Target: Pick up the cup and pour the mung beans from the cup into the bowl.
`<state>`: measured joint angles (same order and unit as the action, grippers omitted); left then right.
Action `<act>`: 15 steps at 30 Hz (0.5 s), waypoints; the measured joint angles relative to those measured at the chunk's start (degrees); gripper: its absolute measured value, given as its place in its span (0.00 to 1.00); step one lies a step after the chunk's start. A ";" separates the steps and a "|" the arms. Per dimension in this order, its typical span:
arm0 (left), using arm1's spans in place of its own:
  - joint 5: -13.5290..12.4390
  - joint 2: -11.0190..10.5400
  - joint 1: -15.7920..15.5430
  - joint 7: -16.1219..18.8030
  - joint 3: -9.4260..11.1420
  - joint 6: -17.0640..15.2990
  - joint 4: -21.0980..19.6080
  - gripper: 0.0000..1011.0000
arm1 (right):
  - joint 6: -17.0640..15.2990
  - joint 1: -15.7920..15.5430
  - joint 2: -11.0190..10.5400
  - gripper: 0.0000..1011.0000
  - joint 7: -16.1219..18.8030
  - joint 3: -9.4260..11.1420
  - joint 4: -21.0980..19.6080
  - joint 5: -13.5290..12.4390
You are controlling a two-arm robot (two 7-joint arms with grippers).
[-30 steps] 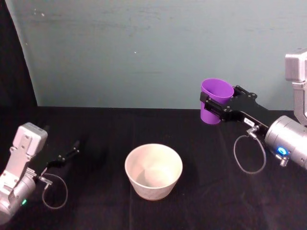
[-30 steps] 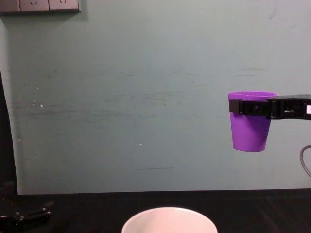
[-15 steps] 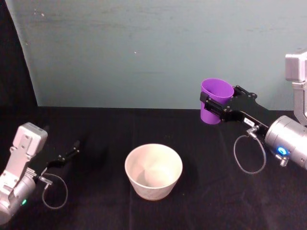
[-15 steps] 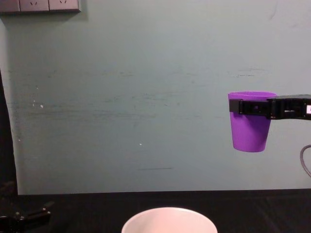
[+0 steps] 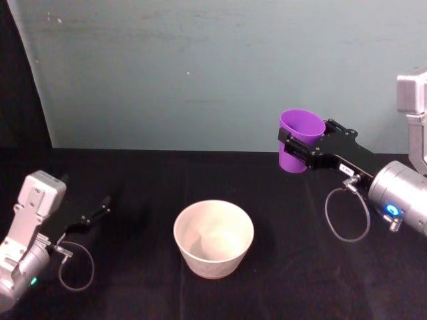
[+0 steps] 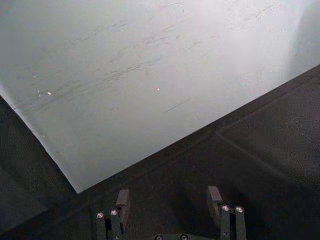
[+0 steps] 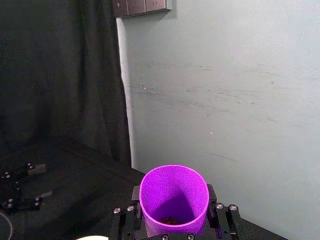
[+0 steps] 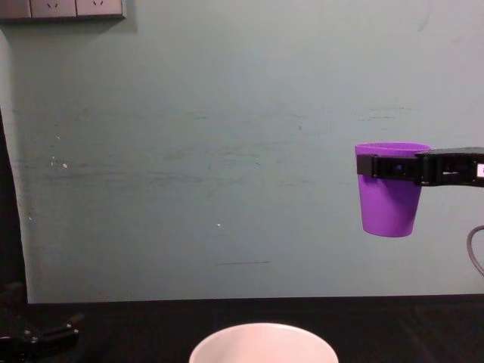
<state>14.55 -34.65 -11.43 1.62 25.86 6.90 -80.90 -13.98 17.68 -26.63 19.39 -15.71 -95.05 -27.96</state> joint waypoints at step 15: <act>0.00 0.00 0.00 0.00 0.00 0.00 0.00 1.00 | 0.00 0.00 0.00 0.72 0.00 0.00 0.00 0.00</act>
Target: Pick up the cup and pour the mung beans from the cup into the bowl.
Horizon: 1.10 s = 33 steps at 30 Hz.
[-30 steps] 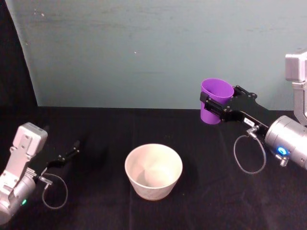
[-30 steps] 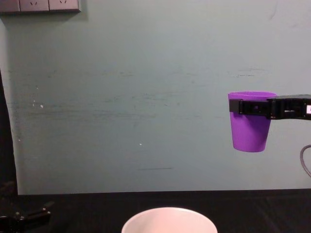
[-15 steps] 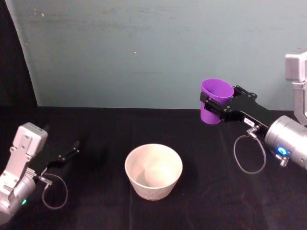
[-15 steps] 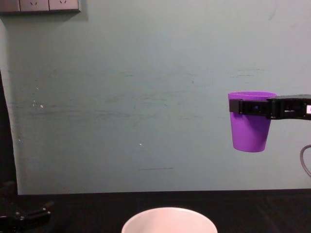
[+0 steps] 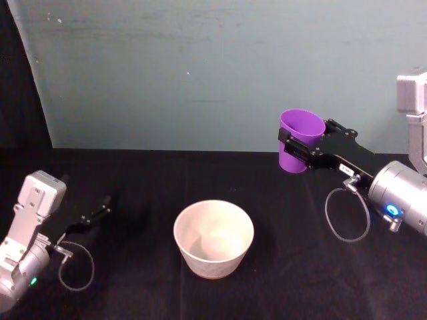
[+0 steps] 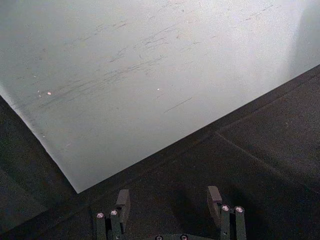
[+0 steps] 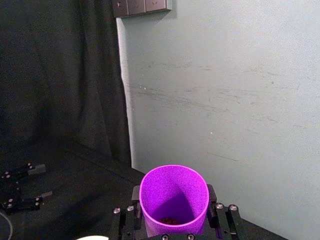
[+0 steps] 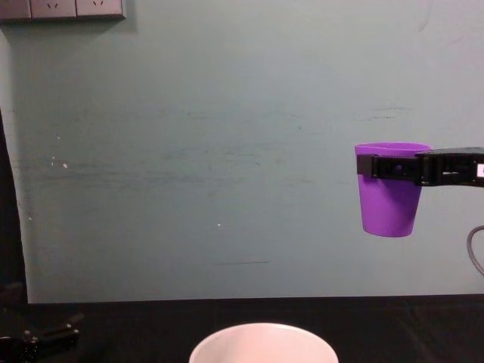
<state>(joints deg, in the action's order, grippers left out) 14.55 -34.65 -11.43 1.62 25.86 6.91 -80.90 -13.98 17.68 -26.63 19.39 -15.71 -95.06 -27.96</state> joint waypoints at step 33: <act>0.00 0.00 0.00 0.00 0.00 0.00 0.00 1.00 | 0.00 0.00 0.00 0.72 0.00 0.00 0.00 0.00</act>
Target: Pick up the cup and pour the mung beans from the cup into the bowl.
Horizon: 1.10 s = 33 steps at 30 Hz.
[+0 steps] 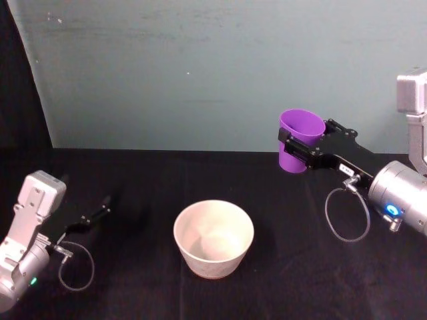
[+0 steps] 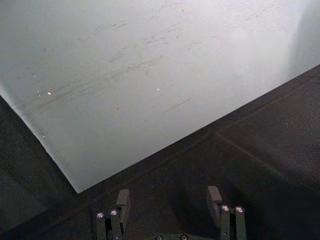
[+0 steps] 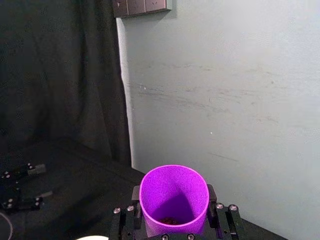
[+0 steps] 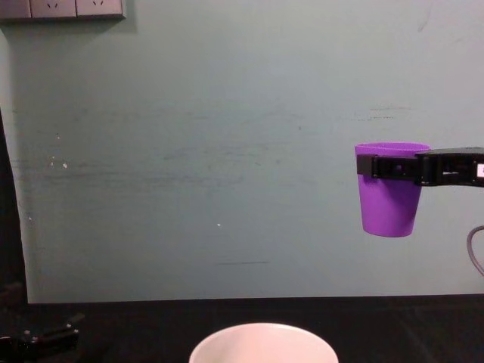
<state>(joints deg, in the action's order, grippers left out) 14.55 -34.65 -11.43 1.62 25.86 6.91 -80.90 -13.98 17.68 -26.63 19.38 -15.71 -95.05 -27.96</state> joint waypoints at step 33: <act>0.00 0.00 0.00 0.00 0.00 0.00 0.00 1.00 | 0.00 0.00 0.00 0.72 0.00 0.00 0.00 0.00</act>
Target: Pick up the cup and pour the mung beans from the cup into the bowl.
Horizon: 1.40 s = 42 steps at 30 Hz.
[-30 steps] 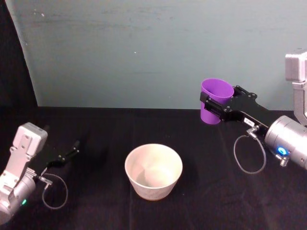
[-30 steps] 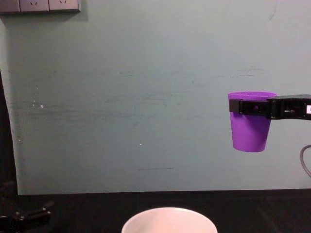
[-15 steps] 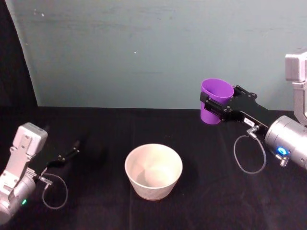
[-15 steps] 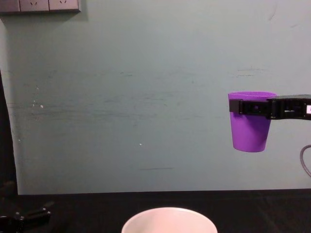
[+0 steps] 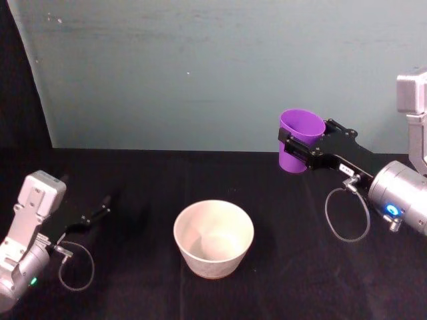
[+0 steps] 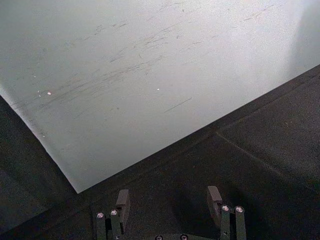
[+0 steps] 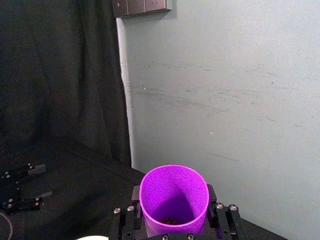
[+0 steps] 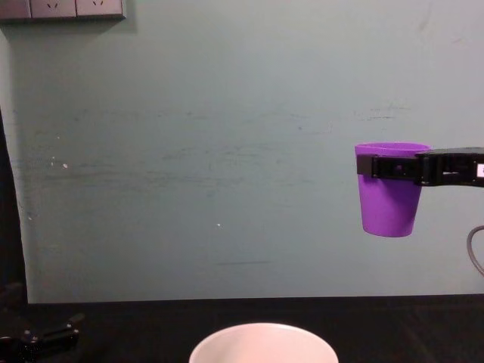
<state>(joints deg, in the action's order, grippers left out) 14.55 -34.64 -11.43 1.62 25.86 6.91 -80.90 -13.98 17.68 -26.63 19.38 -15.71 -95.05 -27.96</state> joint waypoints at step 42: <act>0.00 0.00 0.00 0.00 0.00 0.00 0.00 1.00 | 0.00 0.00 0.00 0.72 0.00 0.00 0.00 0.00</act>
<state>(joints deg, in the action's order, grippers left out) 14.55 -34.65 -11.43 1.62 25.86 6.91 -80.90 -13.98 17.68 -26.63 19.38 -15.70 -95.05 -27.96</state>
